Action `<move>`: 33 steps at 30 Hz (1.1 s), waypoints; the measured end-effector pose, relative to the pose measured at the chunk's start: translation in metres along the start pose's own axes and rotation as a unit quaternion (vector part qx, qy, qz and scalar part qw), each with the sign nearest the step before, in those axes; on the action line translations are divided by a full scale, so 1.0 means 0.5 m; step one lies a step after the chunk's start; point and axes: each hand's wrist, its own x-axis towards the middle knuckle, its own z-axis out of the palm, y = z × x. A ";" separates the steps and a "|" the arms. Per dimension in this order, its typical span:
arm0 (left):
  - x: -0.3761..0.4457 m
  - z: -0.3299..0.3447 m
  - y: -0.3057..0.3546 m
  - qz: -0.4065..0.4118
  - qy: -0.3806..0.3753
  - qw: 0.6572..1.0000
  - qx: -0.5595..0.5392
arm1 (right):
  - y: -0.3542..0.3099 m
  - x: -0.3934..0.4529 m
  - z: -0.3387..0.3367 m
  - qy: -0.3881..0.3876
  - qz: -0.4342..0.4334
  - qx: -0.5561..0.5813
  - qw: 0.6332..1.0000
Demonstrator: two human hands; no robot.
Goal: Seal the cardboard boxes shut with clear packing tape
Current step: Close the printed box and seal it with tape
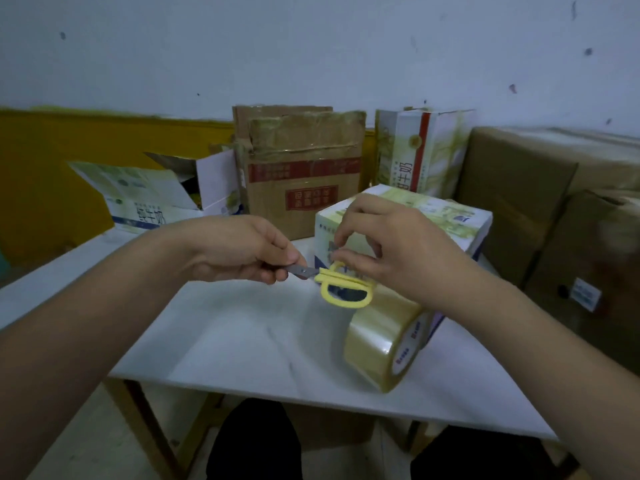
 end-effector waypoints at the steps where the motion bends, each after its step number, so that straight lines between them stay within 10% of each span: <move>1: 0.000 0.013 0.016 -0.004 0.003 1.000 -0.016 | -0.005 -0.012 -0.014 0.011 0.003 0.000 1.000; 16: 0.044 0.168 0.140 0.035 -0.016 0.993 0.116 | 0.009 -0.171 -0.109 -0.101 0.230 -0.067 0.966; 21: 0.068 0.171 0.132 0.049 0.138 0.979 0.140 | 0.071 -0.194 -0.134 -0.038 0.318 -0.005 0.947; 26: 0.084 0.238 0.075 -0.021 -0.032 0.999 0.022 | 0.093 -0.131 -0.120 0.057 0.309 0.231 0.921; 33: 0.100 0.262 0.031 -0.025 -0.058 0.989 -0.133 | 0.134 -0.017 -0.022 0.028 0.295 0.322 0.899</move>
